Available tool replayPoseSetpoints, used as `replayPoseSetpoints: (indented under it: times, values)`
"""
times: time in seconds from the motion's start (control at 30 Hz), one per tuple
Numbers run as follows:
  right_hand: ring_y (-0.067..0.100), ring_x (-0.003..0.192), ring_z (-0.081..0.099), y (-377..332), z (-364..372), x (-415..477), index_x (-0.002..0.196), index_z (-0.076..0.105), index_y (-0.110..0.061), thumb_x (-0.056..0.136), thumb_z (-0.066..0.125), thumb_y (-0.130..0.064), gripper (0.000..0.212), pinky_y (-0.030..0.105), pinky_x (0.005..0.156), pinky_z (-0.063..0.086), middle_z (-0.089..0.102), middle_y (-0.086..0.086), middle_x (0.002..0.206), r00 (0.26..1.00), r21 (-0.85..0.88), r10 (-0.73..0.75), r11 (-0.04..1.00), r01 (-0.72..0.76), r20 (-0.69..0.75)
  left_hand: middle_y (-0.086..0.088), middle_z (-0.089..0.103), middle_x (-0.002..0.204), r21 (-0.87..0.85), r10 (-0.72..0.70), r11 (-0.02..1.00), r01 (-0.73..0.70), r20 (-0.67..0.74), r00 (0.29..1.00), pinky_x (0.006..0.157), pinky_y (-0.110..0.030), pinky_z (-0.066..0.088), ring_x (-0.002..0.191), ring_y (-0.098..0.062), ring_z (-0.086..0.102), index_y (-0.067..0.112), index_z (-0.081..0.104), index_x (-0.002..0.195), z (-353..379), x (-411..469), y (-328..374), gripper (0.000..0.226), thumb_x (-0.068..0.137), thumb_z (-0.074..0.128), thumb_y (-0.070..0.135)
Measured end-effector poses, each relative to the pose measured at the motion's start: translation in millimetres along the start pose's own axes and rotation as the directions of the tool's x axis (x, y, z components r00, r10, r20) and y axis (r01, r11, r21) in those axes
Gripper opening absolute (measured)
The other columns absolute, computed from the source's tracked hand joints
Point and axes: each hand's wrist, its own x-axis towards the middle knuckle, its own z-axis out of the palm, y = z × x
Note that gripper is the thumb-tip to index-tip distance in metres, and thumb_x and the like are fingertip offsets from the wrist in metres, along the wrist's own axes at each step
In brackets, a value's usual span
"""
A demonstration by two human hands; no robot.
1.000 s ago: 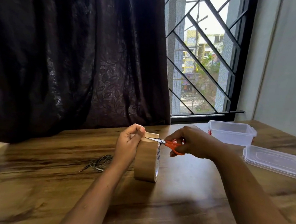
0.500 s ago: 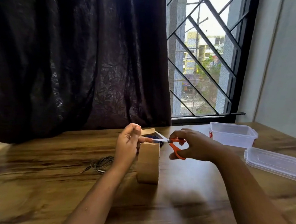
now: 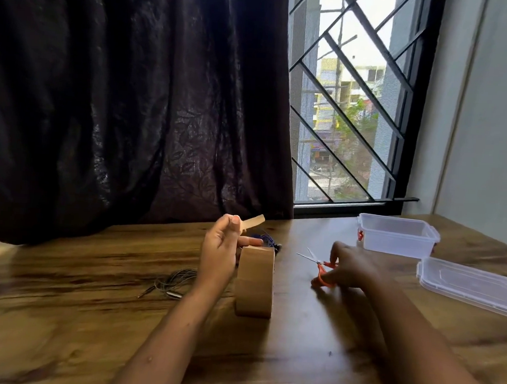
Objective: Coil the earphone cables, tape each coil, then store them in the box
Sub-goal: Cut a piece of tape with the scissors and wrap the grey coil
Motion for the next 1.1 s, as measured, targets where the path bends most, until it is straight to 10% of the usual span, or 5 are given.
replayPoseSetpoints:
  times: [0.13, 0.33, 0.6, 0.9, 1.1]
  values:
    - [0.02, 0.092, 0.052, -2.6, 2.6, 5.2, 0.101, 0.06, -0.017, 0.067, 0.08, -0.048, 0.051, 0.024, 0.066, 0.04, 0.059, 0.006, 0.104, 0.999, 0.065, 0.022, 0.998, -0.021, -0.025, -0.01, 0.073, 0.071, -0.003, -0.019, 1.0, 0.019, -0.004, 1.0, 0.042, -0.022, 0.039, 0.048, -0.016, 0.059, 0.01, 0.046, 0.082, 0.2, 0.5, -1.3, 0.034, 0.096, 0.035, 0.039]
    - [0.019, 0.096, 0.055, -3.4, 11.3, 11.1, 0.074, 0.055, -0.017, 0.068, 0.082, -0.04, 0.035, 0.029, 0.083, 0.042, 0.06, 0.005, 0.092, 0.998, 0.19, 0.025, 0.982, -0.013, -0.058, -0.006, 0.073, 0.069, 0.003, -0.039, 0.999, 0.039, -0.019, 0.999, 0.043, -0.022, 0.041, 0.048, -0.013, 0.06, 0.002, 0.049, 0.088, 1.5, 2.2, -2.6, 0.041, 0.096, 0.034, 0.039]
    - [0.016, 0.058, 0.063, -6.2, 14.1, 13.0, 0.062, 0.055, -0.017, 0.067, 0.084, -0.019, 0.029, 0.026, 0.058, 0.056, 0.064, 0.004, 0.072, 0.998, 0.377, 0.066, 0.924, -0.065, 0.01, -0.006, 0.073, 0.074, 0.033, -0.03, 0.999, 0.031, -0.029, 0.999, 0.05, -0.021, 0.048, 0.058, -0.011, 0.065, 0.006, 0.055, 0.089, 3.6, 0.7, -3.8, 0.039, 0.099, 0.032, 0.036]
    - [0.009, 0.065, 0.054, -15.1, 14.7, 13.5, 0.082, 0.066, -0.013, 0.088, 0.065, -0.029, 0.018, 0.005, 0.047, 0.032, 0.061, 0.001, 0.084, 0.996, 0.371, -0.009, 0.928, 0.043, -0.093, -0.001, 0.074, 0.07, 0.049, -0.032, 0.998, 0.034, -0.034, 0.999, 0.052, -0.02, 0.049, 0.059, -0.01, 0.066, 0.004, 0.053, 0.088, 4.6, 0.8, -3.2, 0.043, 0.099, 0.029, 0.039]
    - [0.01, 0.051, 0.05, -50.1, -9.1, -22.6, 0.118, 0.054, -0.019, 0.087, 0.049, -0.053, 0.046, 0.017, 0.045, 0.034, 0.066, 0.004, 0.072, 0.909, 0.846, -0.412, 0.505, 0.172, 0.061, -0.003, 0.074, 0.084, 0.093, -0.029, 0.995, 0.036, -0.073, 0.997, 0.077, -0.037, 0.052, 0.081, -0.019, 0.069, 0.019, 0.057, 0.093, 7.5, 1.6, -11.1, 0.051, 0.085, 0.029, 0.061]
